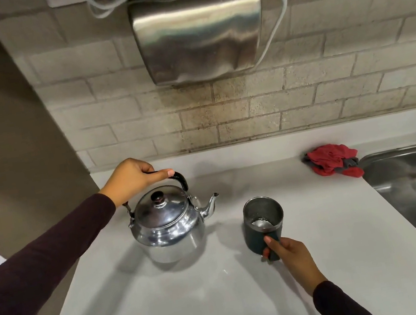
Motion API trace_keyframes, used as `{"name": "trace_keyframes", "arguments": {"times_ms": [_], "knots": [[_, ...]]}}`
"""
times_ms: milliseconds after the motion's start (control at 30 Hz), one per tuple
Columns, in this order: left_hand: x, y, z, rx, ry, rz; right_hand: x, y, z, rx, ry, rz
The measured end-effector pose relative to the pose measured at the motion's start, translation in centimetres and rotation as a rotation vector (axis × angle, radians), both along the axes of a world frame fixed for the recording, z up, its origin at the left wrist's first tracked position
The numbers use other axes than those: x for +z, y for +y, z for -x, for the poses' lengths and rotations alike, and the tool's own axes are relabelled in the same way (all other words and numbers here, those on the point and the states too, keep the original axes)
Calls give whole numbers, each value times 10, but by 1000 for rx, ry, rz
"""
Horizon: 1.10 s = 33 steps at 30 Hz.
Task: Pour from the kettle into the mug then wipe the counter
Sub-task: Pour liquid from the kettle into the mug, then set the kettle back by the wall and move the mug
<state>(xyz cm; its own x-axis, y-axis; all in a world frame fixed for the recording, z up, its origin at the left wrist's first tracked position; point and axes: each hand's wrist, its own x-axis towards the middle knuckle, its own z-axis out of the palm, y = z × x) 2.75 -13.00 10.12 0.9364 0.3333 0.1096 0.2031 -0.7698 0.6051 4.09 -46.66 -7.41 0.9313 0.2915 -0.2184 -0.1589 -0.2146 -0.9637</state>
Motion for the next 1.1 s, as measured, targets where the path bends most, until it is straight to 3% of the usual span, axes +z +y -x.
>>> {"name": "trace_keyframes", "arguments": {"times_ms": [233,400,800,1100], "knots": [[-5,30,-7,82,15,-11,8,-21,10,-104,-182,239],[-21,57,-12,133,36,17,16,-25,22,-140,-236,279],[-55,117,-38,249,92,82,41,43,33,-6,-331,200],[-75,156,-52,199,170,72,43,94,28,120,-328,148]]}}
